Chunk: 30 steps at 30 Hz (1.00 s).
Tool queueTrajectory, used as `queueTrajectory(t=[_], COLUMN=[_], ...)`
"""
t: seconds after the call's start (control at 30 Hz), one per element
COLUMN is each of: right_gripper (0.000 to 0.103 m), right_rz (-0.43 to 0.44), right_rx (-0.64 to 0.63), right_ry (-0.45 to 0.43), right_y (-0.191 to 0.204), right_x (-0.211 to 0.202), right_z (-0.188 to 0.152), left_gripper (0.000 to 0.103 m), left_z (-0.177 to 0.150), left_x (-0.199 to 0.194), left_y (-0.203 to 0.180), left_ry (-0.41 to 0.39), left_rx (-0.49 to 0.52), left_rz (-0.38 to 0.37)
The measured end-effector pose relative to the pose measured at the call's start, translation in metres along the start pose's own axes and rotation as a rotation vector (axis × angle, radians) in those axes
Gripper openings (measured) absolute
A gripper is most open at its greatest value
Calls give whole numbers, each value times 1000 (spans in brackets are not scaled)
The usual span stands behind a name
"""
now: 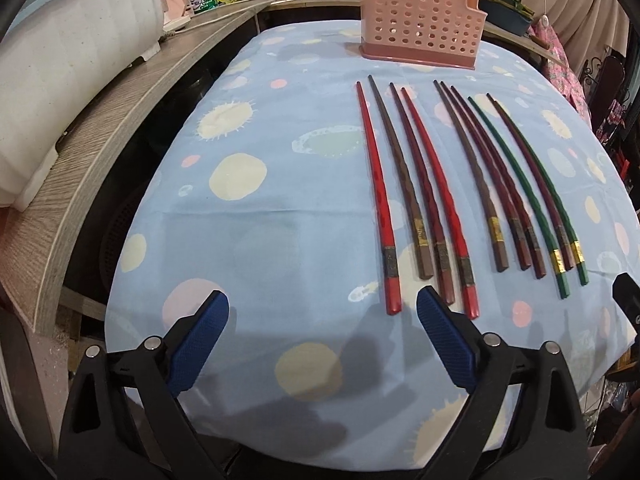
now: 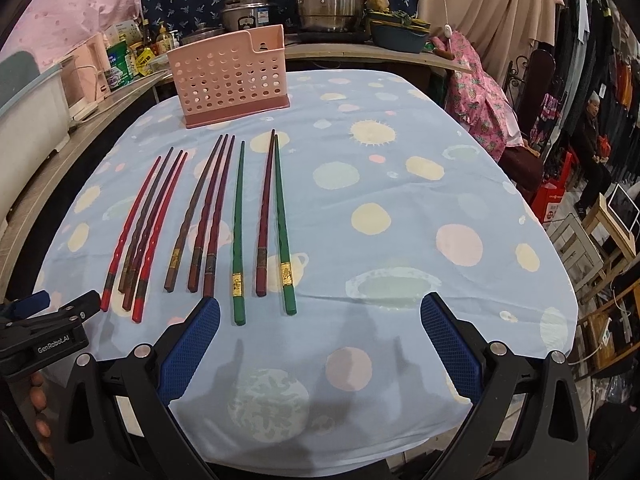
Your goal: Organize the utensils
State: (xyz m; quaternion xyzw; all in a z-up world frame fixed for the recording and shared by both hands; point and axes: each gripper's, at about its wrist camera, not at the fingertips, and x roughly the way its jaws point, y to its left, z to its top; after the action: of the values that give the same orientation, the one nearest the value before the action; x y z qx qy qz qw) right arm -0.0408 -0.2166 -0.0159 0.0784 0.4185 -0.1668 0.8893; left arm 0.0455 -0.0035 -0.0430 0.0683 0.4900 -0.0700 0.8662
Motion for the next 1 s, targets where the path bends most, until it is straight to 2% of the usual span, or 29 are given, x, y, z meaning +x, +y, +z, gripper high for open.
queueTrajectory(t=[0.37,0.43,0.6,0.73,0.8,0.87,0.93,1.0], right_gripper=[96,92,61,53,43,38,30,20], right_rz=[-3,2,35,65,72,77,86,96], right_rx=[9,1,-4,-10,-16,-25,-30,-41], right_ry=[29,33,75,75,74,71,72,75], right_y=[-7,-6,-4,-2,-1,1,2,3], right_x=[35,40,54,53,52,52,52,52], right_z=[16,17,13,9,9,9,9,8], left_gripper=[84,77,58,51,47,41,31,28], left_z=[11,12,15,14,14,14,14,13], left_x=[22,23,21,19,19,18,17,16], left_y=[7,8,4,0,-2,-4,-6,-7], left_ry=[31,33,45,41,41,41,40,40], left_rx=[-16,-21,-16,-3,1,9,16,19], left_rz=[7,-8,-51,-57,-64,-71,-79,-84])
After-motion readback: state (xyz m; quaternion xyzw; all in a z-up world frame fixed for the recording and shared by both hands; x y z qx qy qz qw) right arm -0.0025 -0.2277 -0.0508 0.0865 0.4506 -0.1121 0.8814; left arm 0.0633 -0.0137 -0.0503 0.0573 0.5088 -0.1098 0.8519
